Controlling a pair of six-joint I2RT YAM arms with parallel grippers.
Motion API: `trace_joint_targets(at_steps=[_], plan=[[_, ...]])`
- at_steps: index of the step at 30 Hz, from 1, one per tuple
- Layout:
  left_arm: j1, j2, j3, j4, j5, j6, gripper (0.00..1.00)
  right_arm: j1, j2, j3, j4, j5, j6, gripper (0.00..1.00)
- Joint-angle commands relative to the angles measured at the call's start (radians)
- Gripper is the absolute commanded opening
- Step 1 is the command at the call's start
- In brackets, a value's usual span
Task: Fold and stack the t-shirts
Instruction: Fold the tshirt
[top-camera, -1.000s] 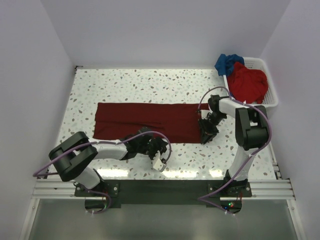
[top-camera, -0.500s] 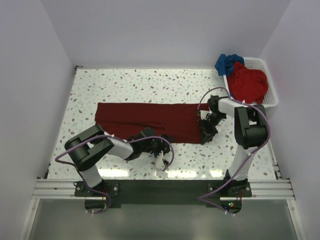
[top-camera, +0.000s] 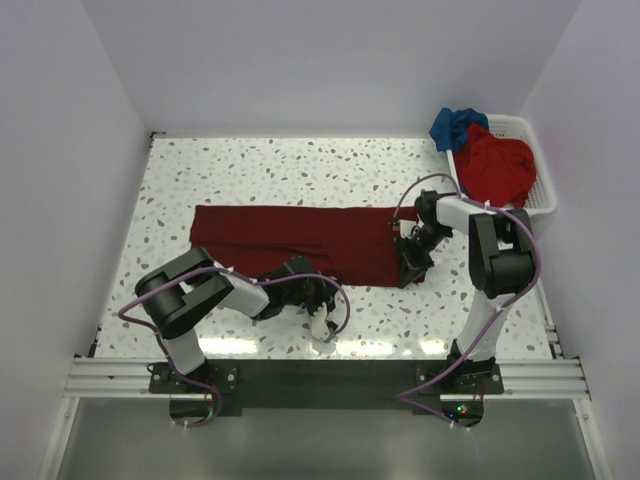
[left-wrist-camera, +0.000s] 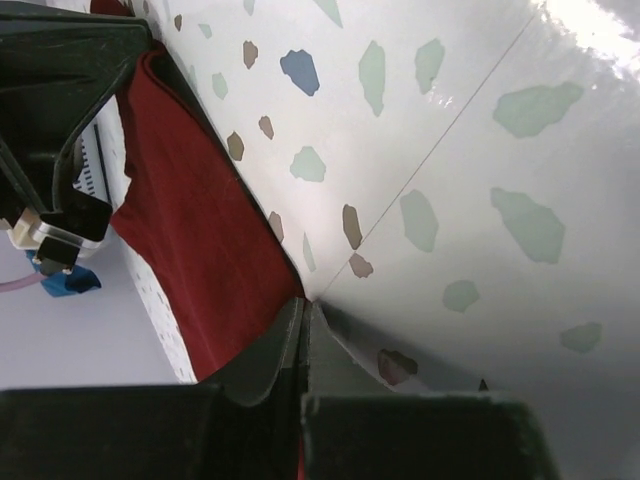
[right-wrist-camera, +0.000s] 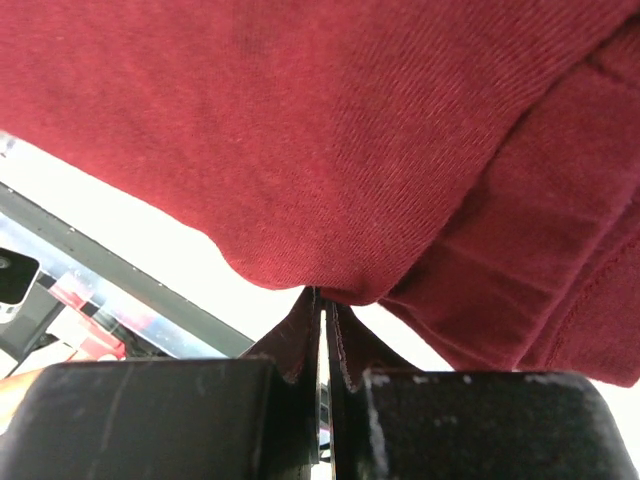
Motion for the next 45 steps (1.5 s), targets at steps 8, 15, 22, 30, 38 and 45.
trace_joint_targets(at_steps=[8,15,22,30,38,45], plan=[[0.002,-0.105,0.088,-0.114,0.012,-0.109,0.0,0.006,-0.084,0.093,-0.031,-0.062,-0.006,0.0],[0.027,-0.121,0.099,-0.141,0.023,-0.085,0.0,0.003,-0.094,0.142,-0.034,-0.052,0.001,0.0],[0.091,-0.101,0.182,-0.174,0.038,-0.102,0.0,0.003,-0.068,0.254,-0.054,-0.049,-0.001,0.0],[0.154,-0.047,0.235,-0.17,0.057,-0.056,0.0,0.005,0.031,0.432,-0.039,-0.007,0.013,0.0],[0.199,0.033,0.301,-0.148,0.057,-0.045,0.0,0.005,0.152,0.593,-0.048,0.048,0.019,0.0],[0.223,0.08,0.324,-0.138,0.057,-0.037,0.0,0.003,0.204,0.662,-0.039,0.086,0.036,0.0]])
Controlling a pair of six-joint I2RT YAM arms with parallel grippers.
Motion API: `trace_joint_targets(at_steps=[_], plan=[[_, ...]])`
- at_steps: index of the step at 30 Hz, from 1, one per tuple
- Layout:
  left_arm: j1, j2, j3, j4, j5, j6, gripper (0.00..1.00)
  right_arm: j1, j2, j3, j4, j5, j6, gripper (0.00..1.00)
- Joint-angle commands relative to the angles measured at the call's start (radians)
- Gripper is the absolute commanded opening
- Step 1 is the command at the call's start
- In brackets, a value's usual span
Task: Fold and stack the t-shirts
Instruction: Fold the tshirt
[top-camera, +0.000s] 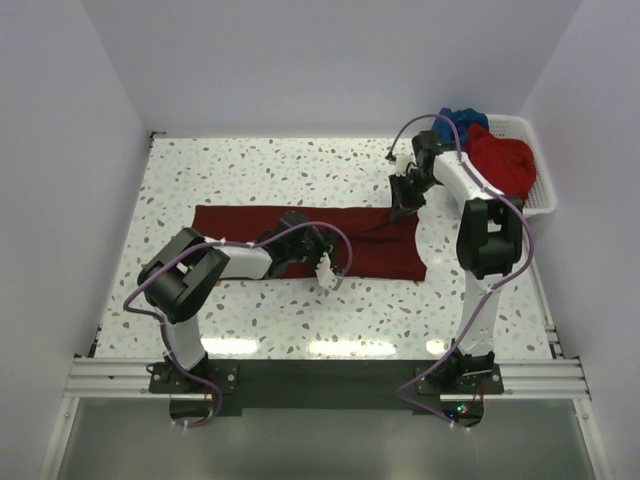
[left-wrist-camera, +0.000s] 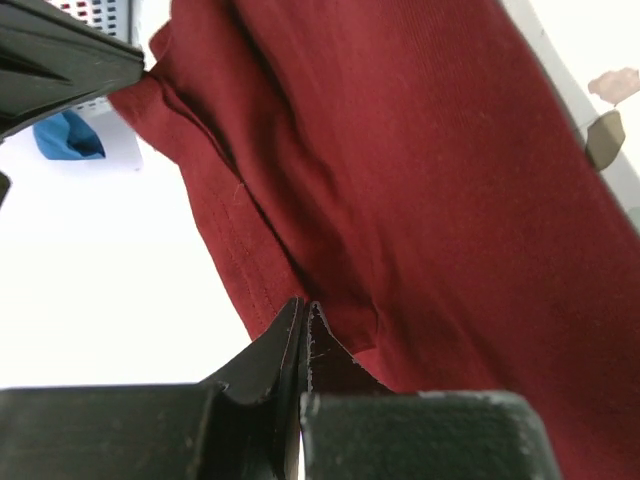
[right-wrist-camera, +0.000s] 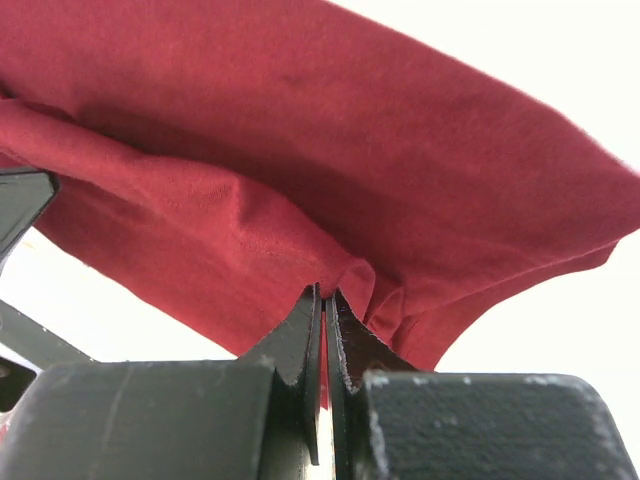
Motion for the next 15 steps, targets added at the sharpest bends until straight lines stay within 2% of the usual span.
trace_joint_targets(at_steps=[1,15], plan=[[0.015,0.024,0.041,0.034,0.03,0.02,0.0,0.005,0.019,0.067,-0.002,0.028,0.023,0.0],[0.05,0.095,0.118,0.054,0.027,-0.009,0.0,0.005,0.102,0.181,0.009,0.055,0.037,0.0]])
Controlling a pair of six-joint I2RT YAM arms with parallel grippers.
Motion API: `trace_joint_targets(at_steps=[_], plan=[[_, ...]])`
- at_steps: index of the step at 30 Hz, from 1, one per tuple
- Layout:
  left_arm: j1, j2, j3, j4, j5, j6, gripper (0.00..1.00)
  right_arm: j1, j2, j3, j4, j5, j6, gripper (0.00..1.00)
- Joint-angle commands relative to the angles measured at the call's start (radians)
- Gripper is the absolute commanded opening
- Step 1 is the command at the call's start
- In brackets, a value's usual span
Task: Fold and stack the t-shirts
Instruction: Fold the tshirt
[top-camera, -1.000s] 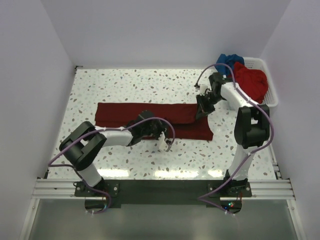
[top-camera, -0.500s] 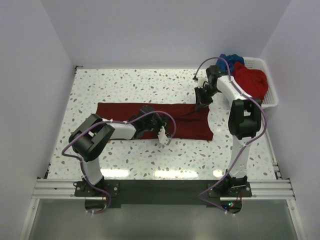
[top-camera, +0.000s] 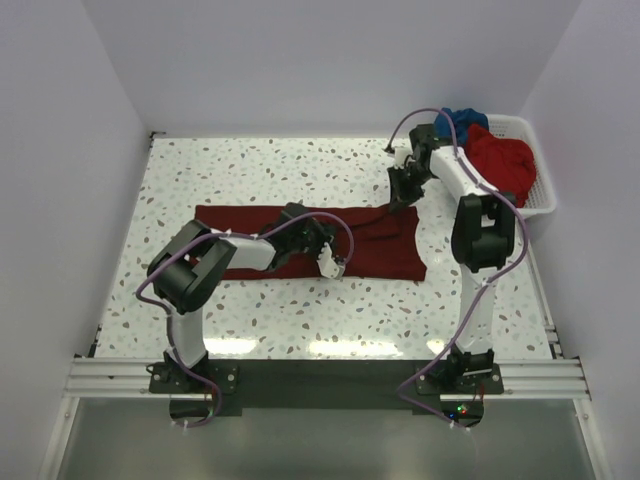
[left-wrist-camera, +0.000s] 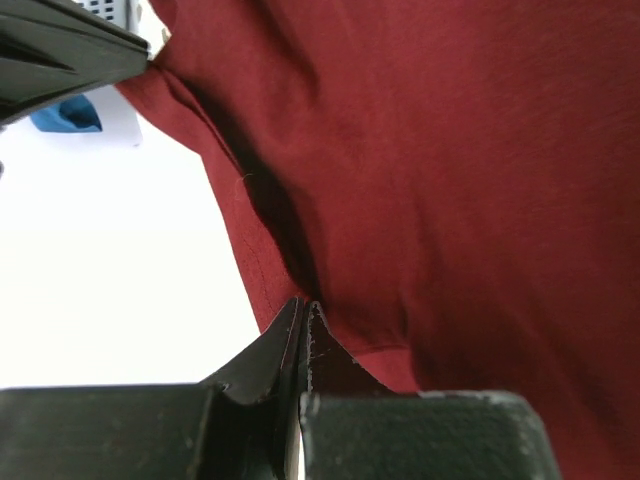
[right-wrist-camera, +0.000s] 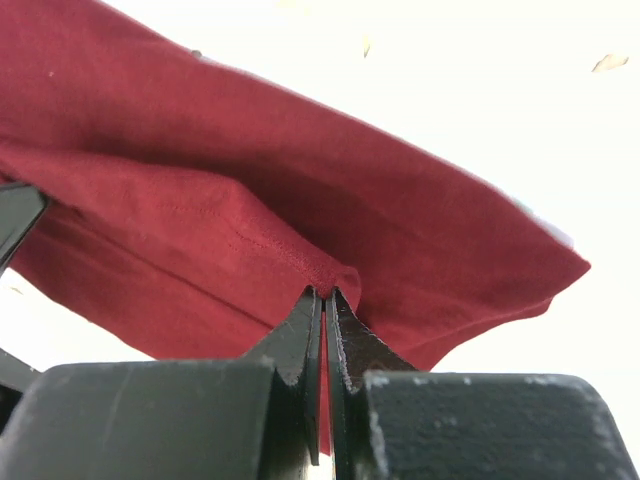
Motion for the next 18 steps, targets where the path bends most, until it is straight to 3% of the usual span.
trace_joint_targets(at_steps=[1,18], plan=[[0.011,-0.003,0.031,0.043,0.03,-0.017,0.0,0.003,0.01,0.054,-0.006,0.015,0.018,0.0],[0.015,-0.089,-0.05,-0.014,0.073,-0.031,0.0,0.005,-0.173,-0.142,-0.049,-0.056,0.035,0.0]])
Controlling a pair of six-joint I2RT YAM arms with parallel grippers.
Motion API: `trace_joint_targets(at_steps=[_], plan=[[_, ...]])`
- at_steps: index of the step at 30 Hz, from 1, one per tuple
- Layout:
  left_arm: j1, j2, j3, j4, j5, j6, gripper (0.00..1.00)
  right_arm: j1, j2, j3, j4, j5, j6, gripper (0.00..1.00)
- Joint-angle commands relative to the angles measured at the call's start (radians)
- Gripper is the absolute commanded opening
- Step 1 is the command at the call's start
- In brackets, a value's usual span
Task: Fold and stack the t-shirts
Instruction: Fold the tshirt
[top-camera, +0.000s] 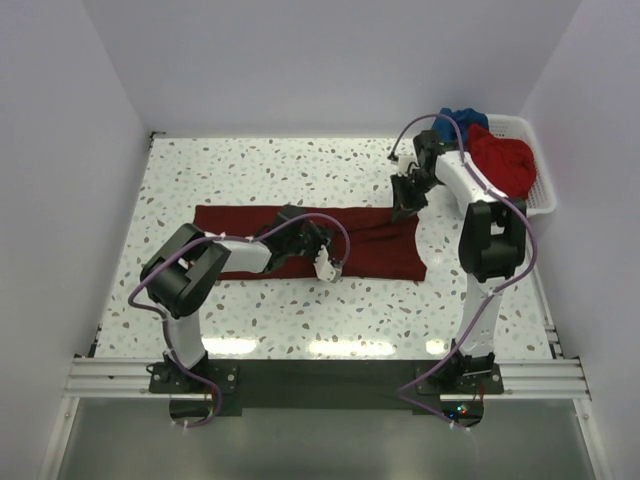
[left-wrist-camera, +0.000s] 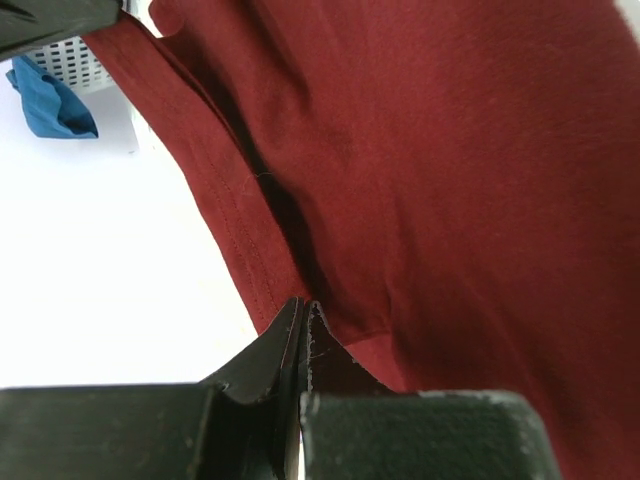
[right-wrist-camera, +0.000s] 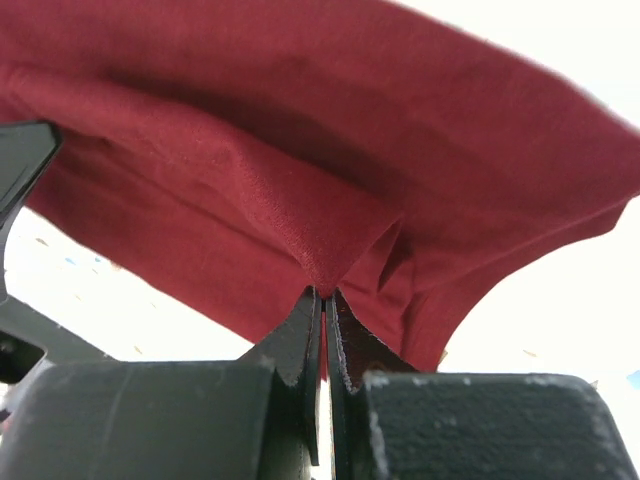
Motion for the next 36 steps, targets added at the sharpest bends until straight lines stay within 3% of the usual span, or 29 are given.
trace_joint_targets(at_steps=[1,20,31,36], plan=[[0.011,-0.046,-0.018,-0.002,0.046,-0.012,0.0,0.003,-0.072,-0.022,-0.02,-0.04,0.027,0.0],[0.084,-0.006,0.114,-0.101,0.165,-0.257,0.0,0.009,0.048,0.146,-0.021,-0.071,0.117,0.0],[0.11,-0.018,0.144,-0.204,0.25,-0.308,0.0,0.009,-0.112,-0.077,-0.044,-0.088,0.122,0.0],[0.114,-0.016,0.147,-0.271,0.279,-0.263,0.0,0.009,-0.132,-0.182,-0.021,-0.072,0.117,0.0]])
